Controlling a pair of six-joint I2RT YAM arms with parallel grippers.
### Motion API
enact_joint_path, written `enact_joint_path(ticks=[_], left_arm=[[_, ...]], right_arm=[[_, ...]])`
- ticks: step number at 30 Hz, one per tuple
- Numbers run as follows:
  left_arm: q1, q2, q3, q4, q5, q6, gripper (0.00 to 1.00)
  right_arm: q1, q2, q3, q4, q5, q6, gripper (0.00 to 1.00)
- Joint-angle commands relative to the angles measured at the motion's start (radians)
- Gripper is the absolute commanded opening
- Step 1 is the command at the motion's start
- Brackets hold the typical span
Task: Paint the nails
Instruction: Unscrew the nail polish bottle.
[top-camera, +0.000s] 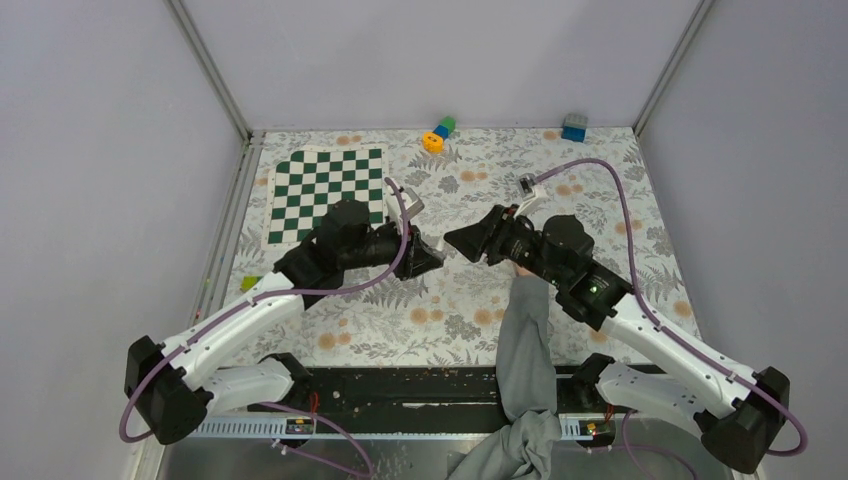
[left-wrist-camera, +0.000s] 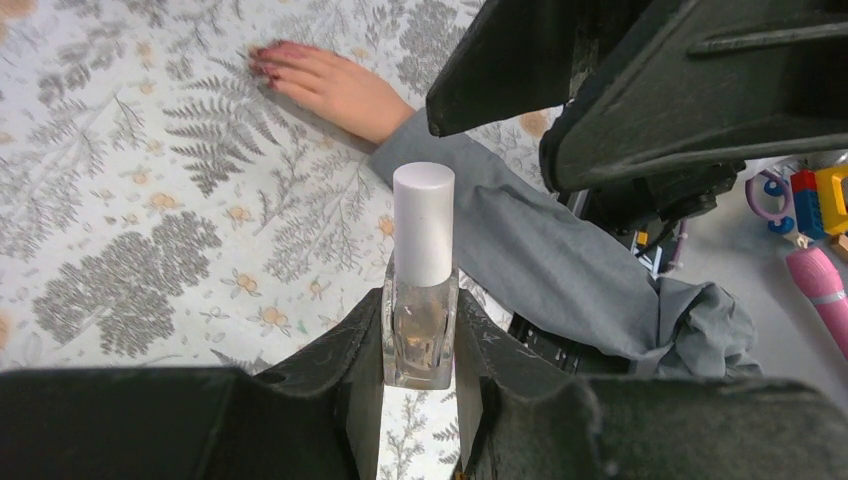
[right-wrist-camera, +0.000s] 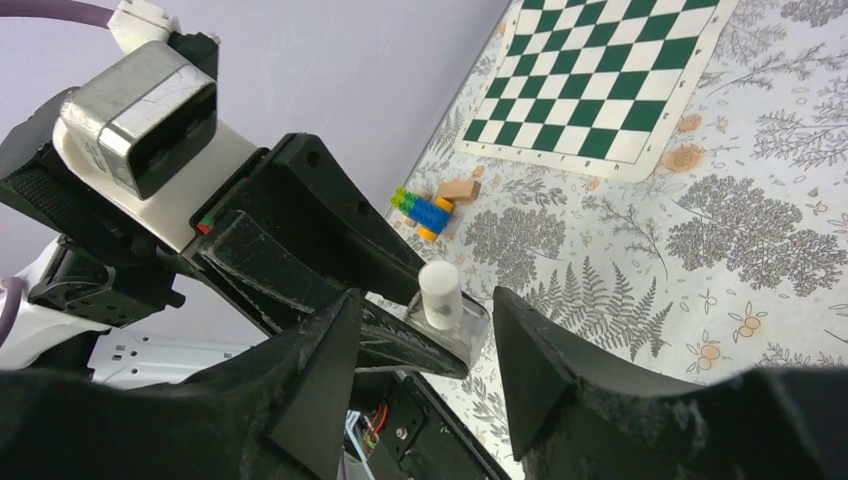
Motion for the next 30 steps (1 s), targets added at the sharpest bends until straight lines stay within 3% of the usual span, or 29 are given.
enact_joint_path(ticks=[1, 17, 21, 25, 30], left_arm=[[-0.001, -0.002, -0.02, 0.11, 0.07, -0.063, 0.0], [-0.001, -0.01, -0.019, 0.087, 0.034, -0.045, 0.0], [-0.001, -0.01, -0.019, 0.087, 0.044, -0.045, 0.0], [-0.001, -0.015, -0.02, 0.097, 0.061, -0.05, 0.0], [0.0, -0.033, -0.042, 0.159, 0.133, -0.077, 0.0]], right_arm=[[0.041, 0.034, 0.058, -0.001, 0.042, -0.017, 0.56], [0.096, 0.099, 0.071, 0.006, 0.109, -0.008, 0.33], [0.096, 0.102, 0.072, 0.005, 0.117, -0.011, 0.23], [0.095, 0.106, 0.066, 0.031, 0.09, -0.012, 0.01], [0.096, 0.08, 0.041, 0.089, 0.03, -0.061, 0.0]])
